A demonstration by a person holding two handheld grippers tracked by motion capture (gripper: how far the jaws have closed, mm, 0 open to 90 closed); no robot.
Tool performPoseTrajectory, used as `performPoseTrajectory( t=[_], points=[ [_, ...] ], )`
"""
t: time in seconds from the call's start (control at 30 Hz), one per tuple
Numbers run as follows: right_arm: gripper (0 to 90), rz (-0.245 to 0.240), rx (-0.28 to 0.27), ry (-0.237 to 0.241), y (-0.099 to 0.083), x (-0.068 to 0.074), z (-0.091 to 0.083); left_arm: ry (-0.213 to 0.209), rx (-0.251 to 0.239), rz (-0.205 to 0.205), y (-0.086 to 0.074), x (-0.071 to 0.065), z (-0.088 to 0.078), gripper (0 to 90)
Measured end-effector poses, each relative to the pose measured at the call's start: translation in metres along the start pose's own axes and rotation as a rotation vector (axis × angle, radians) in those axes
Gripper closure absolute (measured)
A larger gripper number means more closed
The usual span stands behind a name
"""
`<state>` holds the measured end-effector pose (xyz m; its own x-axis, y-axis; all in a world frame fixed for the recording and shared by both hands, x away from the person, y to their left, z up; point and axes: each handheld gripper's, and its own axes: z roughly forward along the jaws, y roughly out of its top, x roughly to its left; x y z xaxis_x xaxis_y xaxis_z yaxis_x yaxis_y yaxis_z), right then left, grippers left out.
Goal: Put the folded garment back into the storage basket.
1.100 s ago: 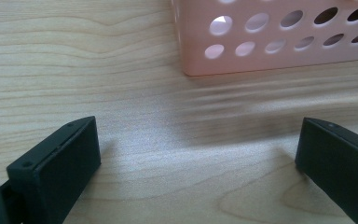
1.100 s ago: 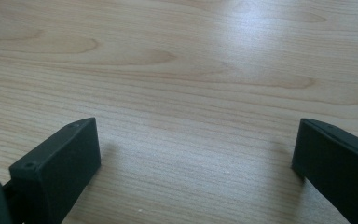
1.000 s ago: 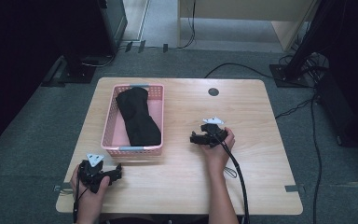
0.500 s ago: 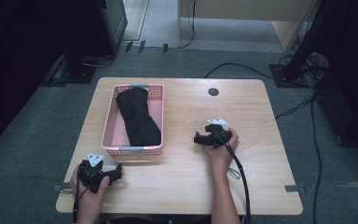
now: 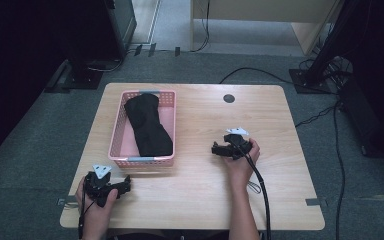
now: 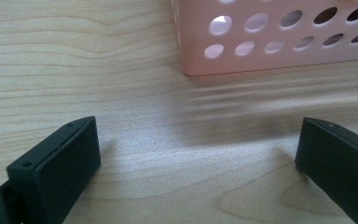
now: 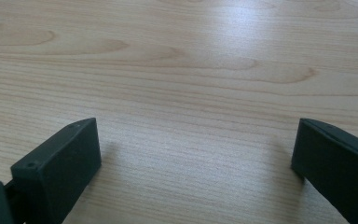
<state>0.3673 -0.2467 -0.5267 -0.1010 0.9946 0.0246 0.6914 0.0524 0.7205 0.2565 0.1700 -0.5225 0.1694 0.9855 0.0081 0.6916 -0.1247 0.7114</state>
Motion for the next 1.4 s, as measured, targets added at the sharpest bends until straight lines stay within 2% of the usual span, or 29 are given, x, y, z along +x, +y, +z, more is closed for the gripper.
performPoseTrajectory(
  t=[1.4],
  points=[
    [0.6,0.036,-0.002,-0.038,-0.008,-0.027,-0.009,0.0,0.0,0.0,0.0,0.0,0.0,0.0]
  ],
)
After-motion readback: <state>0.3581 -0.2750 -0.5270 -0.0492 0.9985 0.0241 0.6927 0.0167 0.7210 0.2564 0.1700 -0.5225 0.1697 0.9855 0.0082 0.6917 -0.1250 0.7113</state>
